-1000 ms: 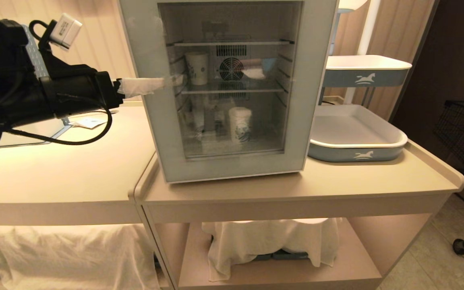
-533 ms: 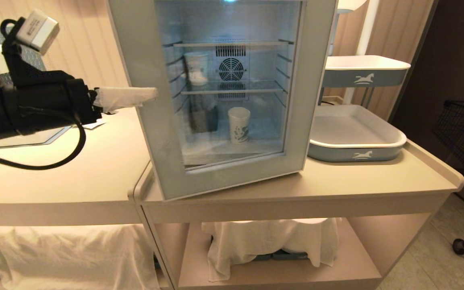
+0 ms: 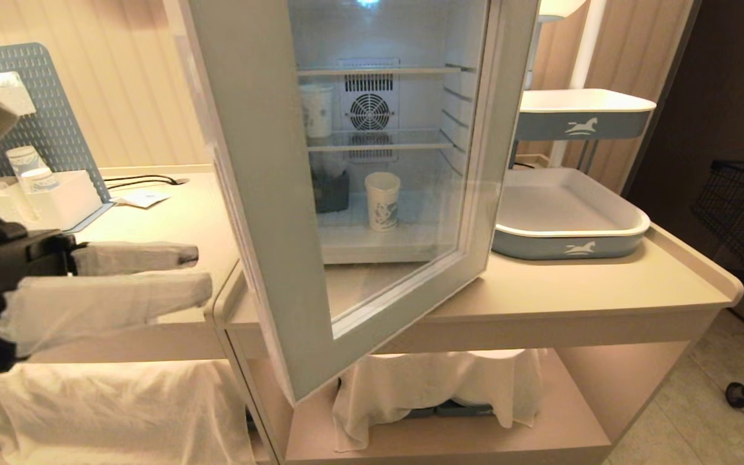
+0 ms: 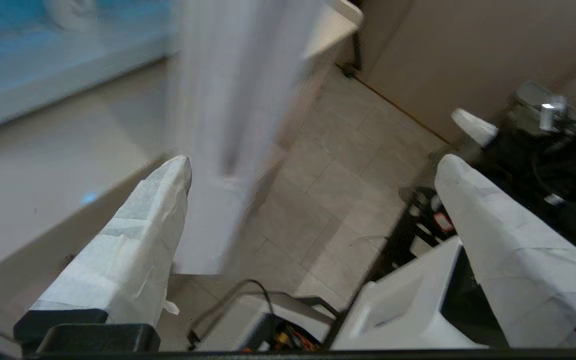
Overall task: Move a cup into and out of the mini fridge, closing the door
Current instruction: Open the freezer door
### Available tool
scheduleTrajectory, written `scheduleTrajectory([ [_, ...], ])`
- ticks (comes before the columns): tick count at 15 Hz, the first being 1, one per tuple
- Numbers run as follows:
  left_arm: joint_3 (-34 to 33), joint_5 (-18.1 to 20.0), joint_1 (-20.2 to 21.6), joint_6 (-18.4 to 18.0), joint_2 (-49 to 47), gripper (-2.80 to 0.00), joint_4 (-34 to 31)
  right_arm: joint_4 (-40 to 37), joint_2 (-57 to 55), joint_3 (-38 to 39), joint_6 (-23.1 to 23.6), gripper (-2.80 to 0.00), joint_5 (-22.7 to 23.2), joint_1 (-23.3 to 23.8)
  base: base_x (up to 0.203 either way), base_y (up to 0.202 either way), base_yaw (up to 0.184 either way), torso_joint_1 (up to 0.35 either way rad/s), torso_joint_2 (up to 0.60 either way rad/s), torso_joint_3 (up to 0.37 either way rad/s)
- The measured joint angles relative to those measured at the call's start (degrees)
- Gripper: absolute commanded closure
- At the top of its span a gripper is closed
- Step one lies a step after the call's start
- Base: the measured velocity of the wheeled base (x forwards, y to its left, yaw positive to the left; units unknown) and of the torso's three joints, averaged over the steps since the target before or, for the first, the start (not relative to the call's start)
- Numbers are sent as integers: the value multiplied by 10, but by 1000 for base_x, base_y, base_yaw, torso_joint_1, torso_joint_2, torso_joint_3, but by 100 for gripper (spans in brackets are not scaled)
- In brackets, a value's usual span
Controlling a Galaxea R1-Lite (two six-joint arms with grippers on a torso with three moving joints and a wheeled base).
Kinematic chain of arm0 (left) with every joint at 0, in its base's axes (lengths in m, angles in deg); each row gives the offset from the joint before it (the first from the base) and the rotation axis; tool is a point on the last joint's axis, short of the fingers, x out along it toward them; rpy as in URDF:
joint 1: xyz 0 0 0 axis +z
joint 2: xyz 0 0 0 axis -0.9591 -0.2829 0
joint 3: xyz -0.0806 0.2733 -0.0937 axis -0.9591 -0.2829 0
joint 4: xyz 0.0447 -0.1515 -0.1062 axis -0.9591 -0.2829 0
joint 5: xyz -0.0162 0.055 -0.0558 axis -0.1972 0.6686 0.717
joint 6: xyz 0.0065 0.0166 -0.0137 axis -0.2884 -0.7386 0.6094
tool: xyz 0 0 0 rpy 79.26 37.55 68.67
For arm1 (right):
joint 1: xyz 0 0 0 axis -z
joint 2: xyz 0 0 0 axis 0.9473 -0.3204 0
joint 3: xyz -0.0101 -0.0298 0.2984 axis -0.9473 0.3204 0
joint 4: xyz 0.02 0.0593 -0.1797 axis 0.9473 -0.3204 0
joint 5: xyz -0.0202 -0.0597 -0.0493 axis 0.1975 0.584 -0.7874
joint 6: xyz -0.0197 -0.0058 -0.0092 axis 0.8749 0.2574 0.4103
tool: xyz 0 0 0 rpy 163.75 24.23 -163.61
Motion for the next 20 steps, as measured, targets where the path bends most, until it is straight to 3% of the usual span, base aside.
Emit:
scheduleTrajectory([
  [1, -5, -15, 7, -2, 10, 0, 7, 0, 0, 0, 0, 0, 0, 0, 0, 0, 0, 0, 0, 0],
  [6, -16, -87, 20, -45, 16, 0, 37, 0, 0, 0, 0, 0, 0, 0, 0, 0, 0, 0, 0, 0],
  [9, -10, -190, 22, -99, -22, 0, 45, 0, 0, 0, 0, 0, 0, 0, 0, 0, 0, 0, 0, 0],
  [13, 30, -316, 19, -140, -118, 0, 91, 0, 0, 0, 0, 0, 0, 0, 0, 0, 0, 0, 0, 0],
  [17, 77, -456, -26, -182, -234, 0, 185, 0, 0, 0, 0, 0, 0, 0, 0, 0, 0, 0, 0, 0],
  [20, 111, -542, -102, -159, -304, 0, 268, 0, 0, 0, 0, 0, 0, 0, 0, 0, 0, 0, 0, 0],
])
